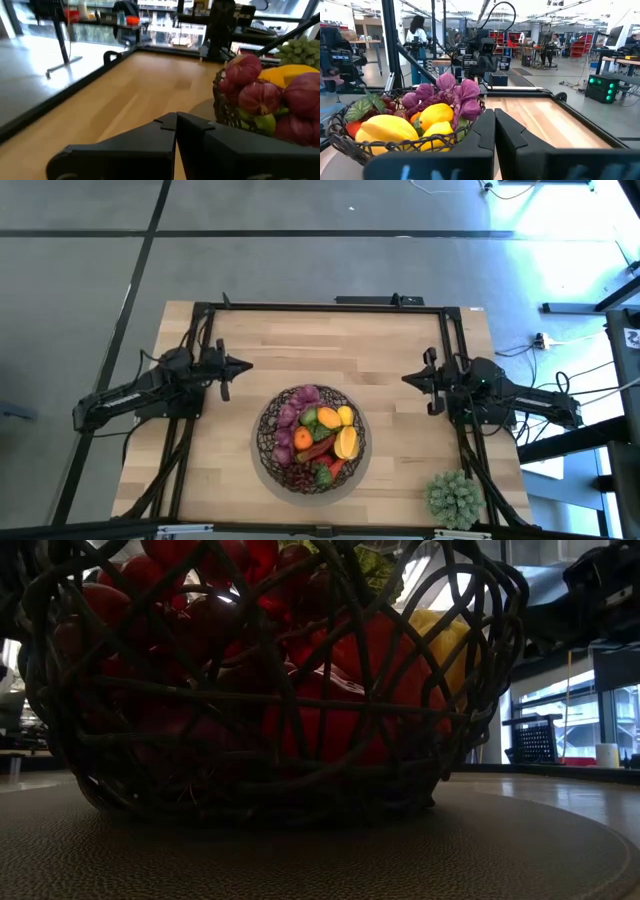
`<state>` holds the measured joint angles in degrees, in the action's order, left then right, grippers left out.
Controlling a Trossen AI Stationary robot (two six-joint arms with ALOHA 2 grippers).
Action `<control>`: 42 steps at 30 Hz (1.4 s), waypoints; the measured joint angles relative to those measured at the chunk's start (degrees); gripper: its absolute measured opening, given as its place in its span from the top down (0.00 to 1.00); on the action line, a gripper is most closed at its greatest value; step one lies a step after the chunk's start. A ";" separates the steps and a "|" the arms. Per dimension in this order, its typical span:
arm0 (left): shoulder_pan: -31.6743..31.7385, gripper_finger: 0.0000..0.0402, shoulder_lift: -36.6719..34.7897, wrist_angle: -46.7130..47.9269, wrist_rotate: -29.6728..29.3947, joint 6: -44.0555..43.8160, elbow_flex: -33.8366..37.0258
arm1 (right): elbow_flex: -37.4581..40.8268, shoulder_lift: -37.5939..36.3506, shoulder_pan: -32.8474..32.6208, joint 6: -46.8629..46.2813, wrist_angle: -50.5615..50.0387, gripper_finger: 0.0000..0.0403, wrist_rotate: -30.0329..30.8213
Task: Build produce basket
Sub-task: Return to Home Position
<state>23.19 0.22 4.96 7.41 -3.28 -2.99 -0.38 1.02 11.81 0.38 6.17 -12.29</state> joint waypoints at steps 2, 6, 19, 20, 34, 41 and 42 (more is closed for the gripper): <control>0.00 1.00 0.00 -1.50 0.42 1.39 0.43 | 0.00 0.00 0.02 0.11 -0.25 1.00 -0.15; -0.01 1.00 0.01 -5.36 5.82 3.88 1.53 | 0.00 0.00 0.02 0.02 -2.48 1.00 -2.55; -0.01 1.00 0.01 -6.09 27.23 5.10 1.49 | -0.07 1.69 0.00 1.62 -1.97 1.00 -13.11; -0.01 1.00 0.01 -6.08 28.90 5.08 1.49 | -0.07 2.30 0.00 1.42 -1.97 1.00 -13.39; 0.01 1.00 0.03 -5.87 34.15 4.95 1.49 | -0.07 8.31 0.00 1.44 -1.87 1.00 -12.94; 0.00 1.00 0.03 -5.88 34.11 4.95 1.49 | -0.07 8.31 0.00 1.42 -1.86 1.00 -12.85; -0.01 1.00 0.03 -5.88 34.11 4.95 1.49 | -0.07 8.31 0.00 1.44 -1.86 1.00 -12.85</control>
<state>23.18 0.25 -0.92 41.52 1.67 -1.50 -0.45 9.32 11.81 1.83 4.32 -25.15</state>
